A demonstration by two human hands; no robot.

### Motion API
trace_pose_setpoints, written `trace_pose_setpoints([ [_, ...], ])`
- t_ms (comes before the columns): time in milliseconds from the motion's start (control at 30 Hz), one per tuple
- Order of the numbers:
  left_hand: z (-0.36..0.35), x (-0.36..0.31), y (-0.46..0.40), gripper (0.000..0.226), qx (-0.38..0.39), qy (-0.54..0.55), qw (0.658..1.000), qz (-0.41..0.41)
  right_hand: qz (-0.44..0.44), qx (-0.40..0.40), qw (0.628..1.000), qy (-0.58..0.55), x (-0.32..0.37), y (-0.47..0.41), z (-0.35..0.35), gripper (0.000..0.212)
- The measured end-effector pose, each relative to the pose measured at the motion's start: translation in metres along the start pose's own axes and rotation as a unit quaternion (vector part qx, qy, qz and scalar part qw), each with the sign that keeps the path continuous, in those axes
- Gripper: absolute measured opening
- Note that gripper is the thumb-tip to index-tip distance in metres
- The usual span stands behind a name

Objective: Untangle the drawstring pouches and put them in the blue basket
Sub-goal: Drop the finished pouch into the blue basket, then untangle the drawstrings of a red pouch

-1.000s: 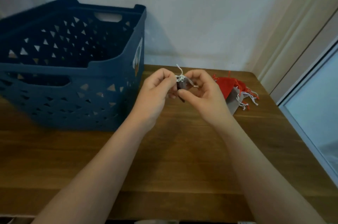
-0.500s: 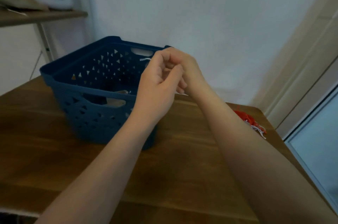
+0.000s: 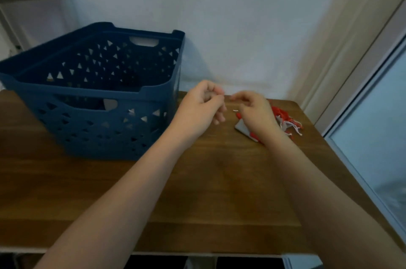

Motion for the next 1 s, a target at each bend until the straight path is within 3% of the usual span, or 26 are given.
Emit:
trace_pose_setpoints([
  [167,-0.025,0.05,-0.015,0.01,-0.01,-0.116,0.992,0.042,-0.116,-0.031,0.987,0.108,-0.092,-0.004,0.027,0.039],
  [267,-0.043,0.065,-0.026,0.012,-0.023,-0.132,0.989,0.062,-0.127,-0.077,0.973,0.176,-0.121,-0.021,0.036,0.04],
  [400,-0.06,0.074,-0.037,0.01,-0.009,-0.169,0.984,0.054,-0.168,-0.073,0.947,0.265,-0.147,-0.033,0.041,0.048],
  [500,-0.065,0.083,-0.041,0.008,0.007,-0.216,0.975,0.053,-0.131,-0.092,0.943,0.293,-0.147,-0.039,0.046,0.043],
  [600,-0.065,0.084,-0.044,0.013,0.008,-0.238,0.971,0.031,-0.04,-0.096,0.966,0.238,-0.127,-0.042,0.045,0.021],
  [667,-0.064,0.073,-0.045,0.027,0.012,-0.265,0.964,-0.029,0.035,-0.078,0.985,0.151,-0.103,-0.037,0.041,0.008],
  [800,-0.06,0.033,-0.043,0.056,0.033,-0.344,0.925,-0.16,0.117,0.002,0.993,0.005,-0.049,-0.016,0.039,0.028],
  [900,-0.056,0.005,-0.04,0.045,0.05,-0.404,0.89,-0.205,0.144,0.024,0.987,-0.069,-0.017,-0.007,0.046,0.031],
  [1000,-0.042,-0.016,-0.032,0.027,0.052,-0.415,0.886,-0.199,0.138,0.035,0.983,-0.113,0.007,-0.001,0.05,0.027],
])
Point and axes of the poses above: each hand's wrist, its own y-axis away from the middle knuckle, its own z-axis out of the back of the hand, x = y × z, the point moved 9 cm from there along -y, towards the middle knuckle, and after that the axes turned 8 degrees about -x, right-handed, at the moved point
